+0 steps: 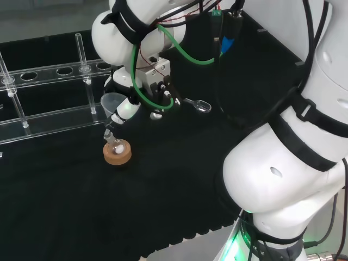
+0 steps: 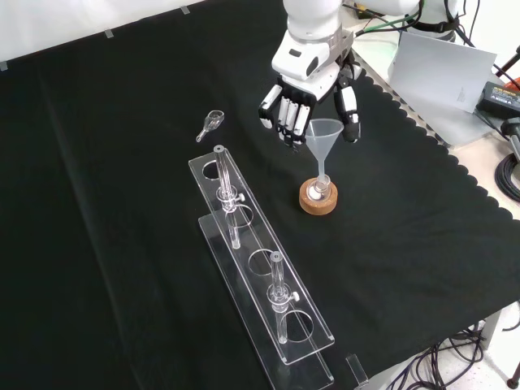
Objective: Put the funnel back on the funnel stand.
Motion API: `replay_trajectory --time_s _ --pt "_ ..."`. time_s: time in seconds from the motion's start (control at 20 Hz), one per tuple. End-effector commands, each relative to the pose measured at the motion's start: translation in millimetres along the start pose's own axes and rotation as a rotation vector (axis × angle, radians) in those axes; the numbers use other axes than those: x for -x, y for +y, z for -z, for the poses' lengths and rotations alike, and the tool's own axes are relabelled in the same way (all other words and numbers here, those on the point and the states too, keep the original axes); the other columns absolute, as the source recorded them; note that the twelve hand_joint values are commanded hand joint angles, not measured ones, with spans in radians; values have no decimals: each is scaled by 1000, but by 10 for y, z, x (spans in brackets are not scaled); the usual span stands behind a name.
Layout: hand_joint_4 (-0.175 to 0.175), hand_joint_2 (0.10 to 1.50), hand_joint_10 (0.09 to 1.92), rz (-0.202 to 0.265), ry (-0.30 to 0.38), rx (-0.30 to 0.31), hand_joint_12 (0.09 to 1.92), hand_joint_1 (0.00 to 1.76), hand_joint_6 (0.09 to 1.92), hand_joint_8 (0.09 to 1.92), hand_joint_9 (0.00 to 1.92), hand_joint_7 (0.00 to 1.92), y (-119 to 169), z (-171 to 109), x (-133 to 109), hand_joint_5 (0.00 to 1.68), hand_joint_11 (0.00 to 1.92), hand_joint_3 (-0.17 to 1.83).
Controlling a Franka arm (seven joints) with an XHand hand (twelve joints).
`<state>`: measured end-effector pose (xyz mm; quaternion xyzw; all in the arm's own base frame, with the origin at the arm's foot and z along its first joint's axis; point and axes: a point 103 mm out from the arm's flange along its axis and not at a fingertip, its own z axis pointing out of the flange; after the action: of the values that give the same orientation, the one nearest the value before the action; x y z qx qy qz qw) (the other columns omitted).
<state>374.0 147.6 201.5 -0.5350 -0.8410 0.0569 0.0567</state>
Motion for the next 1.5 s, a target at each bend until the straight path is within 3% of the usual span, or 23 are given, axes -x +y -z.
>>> replay_trajectory --time_s 0.05,0.5,0.85,1.5 --pt "141 682 342 12 -12 4 1583 850 651 293 1007 1344 -26 80 37 980 13 36" --pt "141 681 334 24 -68 26 1583 851 651 288 1012 1350 -102 371 158 986 13 39" --pt "149 678 330 53 -149 26 1583 858 653 286 1018 1358 -71 623 282 1005 19 41" --pt "162 669 315 35 -318 76 1537 863 643 270 1063 1390 298 1098 722 1032 92 51"
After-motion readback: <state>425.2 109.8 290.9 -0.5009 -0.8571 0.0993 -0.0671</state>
